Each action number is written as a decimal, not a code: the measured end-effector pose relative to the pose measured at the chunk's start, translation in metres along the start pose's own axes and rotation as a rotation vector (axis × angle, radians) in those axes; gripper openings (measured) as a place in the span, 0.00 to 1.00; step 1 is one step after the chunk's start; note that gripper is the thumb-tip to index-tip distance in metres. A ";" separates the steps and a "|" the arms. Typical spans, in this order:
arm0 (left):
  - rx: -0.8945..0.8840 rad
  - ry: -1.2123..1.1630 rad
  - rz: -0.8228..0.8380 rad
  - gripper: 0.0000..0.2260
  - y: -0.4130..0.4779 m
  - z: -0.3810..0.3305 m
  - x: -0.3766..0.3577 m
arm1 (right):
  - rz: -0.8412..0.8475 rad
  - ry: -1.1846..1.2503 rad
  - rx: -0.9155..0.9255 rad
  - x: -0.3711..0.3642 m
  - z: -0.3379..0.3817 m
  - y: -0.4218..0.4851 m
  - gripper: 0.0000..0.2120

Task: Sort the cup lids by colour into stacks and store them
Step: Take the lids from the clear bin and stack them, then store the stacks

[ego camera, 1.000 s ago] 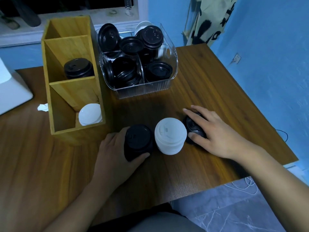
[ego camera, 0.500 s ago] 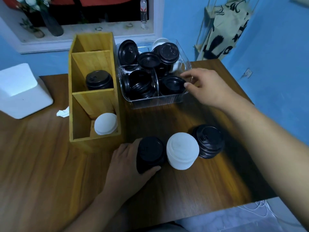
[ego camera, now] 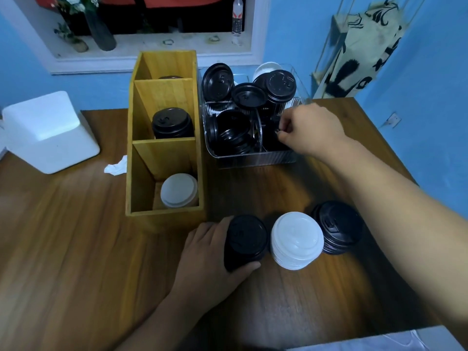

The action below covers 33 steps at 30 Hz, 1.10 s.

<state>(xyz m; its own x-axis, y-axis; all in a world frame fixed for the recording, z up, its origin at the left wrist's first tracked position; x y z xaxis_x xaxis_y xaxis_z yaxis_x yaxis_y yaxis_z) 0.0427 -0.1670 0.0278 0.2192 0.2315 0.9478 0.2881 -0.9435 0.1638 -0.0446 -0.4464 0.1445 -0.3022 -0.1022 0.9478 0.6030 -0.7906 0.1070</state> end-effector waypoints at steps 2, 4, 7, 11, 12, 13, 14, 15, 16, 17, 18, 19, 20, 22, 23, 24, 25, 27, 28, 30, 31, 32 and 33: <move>-0.004 -0.003 -0.006 0.41 0.000 0.000 0.000 | -0.132 0.144 -0.032 0.017 -0.010 -0.011 0.01; -0.009 -0.017 -0.015 0.41 -0.001 0.000 0.001 | -0.197 0.482 -0.026 0.033 -0.018 -0.028 0.02; -0.015 -0.013 -0.022 0.40 -0.001 0.000 0.002 | -0.092 1.152 -0.050 0.036 -0.025 -0.059 0.06; -0.009 -0.002 -0.010 0.41 -0.001 0.001 0.000 | 0.347 1.386 -0.287 -0.010 -0.038 -0.084 0.08; -0.011 0.003 -0.011 0.41 -0.001 0.001 0.000 | 0.418 1.334 -0.347 -0.024 -0.046 -0.086 0.09; -0.012 0.009 -0.016 0.41 -0.001 0.001 0.000 | 0.459 1.275 -0.403 -0.036 -0.054 -0.087 0.10; -0.014 0.010 -0.018 0.41 -0.001 0.000 0.000 | 0.477 1.207 -0.446 -0.045 -0.062 -0.087 0.10; -0.015 0.008 -0.017 0.41 -0.001 0.000 0.001 | 0.475 1.132 -0.473 -0.052 -0.069 -0.086 0.10; -0.016 0.004 -0.014 0.41 -0.001 0.000 0.001 | 0.458 1.060 -0.489 -0.056 -0.075 -0.084 0.10; -0.016 0.003 -0.011 0.41 -0.001 0.000 0.000 | 0.430 1.002 -0.500 -0.059 -0.080 -0.083 0.11; -0.016 0.004 -0.008 0.41 -0.001 0.000 0.000 | 0.407 0.953 -0.508 -0.060 -0.083 -0.082 0.11; -0.016 0.007 -0.004 0.41 -0.001 0.000 0.000 | 0.394 0.907 -0.513 -0.061 -0.086 -0.082 0.12; -0.014 0.011 -0.002 0.41 -0.001 0.000 0.000 | 0.391 0.852 -0.508 -0.061 -0.087 -0.083 0.13; -0.011 0.013 -0.004 0.41 -0.001 0.000 0.001 | 0.388 0.622 -0.416 -0.054 -0.086 -0.083 0.14; -0.011 0.011 -0.005 0.41 0.000 0.000 0.001 | 0.385 0.456 -0.326 -0.048 -0.084 -0.082 0.16; -0.012 0.007 -0.002 0.41 0.000 0.000 0.000 | 0.396 0.307 -0.218 -0.042 -0.079 -0.081 0.20; -0.013 0.002 0.004 0.41 0.000 0.000 0.000 | 0.422 0.218 -0.106 -0.038 -0.071 -0.080 0.26; -0.008 -0.008 0.017 0.42 0.000 0.001 -0.002 | 0.517 0.190 0.085 -0.036 -0.051 -0.082 0.36; -0.004 -0.013 0.020 0.41 -0.001 0.002 -0.002 | 0.579 0.183 0.157 -0.039 -0.041 -0.084 0.40; 0.001 -0.016 0.020 0.41 -0.001 0.001 -0.002 | 0.682 0.110 0.213 -0.052 -0.033 -0.083 0.44; 0.003 -0.016 0.022 0.41 -0.001 0.001 -0.002 | 0.701 0.079 0.208 -0.058 -0.033 -0.080 0.45; 0.005 -0.016 0.026 0.42 -0.001 0.001 -0.002 | 0.699 0.074 0.194 -0.061 -0.034 -0.075 0.45; 0.006 -0.017 0.027 0.42 -0.001 0.001 -0.002 | 0.688 0.093 0.182 -0.062 -0.035 -0.071 0.45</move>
<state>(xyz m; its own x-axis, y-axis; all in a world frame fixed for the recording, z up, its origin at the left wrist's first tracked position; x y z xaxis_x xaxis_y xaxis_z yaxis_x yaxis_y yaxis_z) 0.0433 -0.1665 0.0255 0.2423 0.2102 0.9472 0.2878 -0.9479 0.1367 -0.0951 -0.4049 0.0679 0.1337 -0.5988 0.7897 0.7905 -0.4161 -0.4493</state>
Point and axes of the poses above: each hand's wrist, its own y-axis towards the middle knuckle, its own x-axis out of the back of the hand, z = x × y, the point moved 6 cm from there along y, towards the middle knuckle, and after that the axes turned 12 degrees about y, right-handed, at the moved point
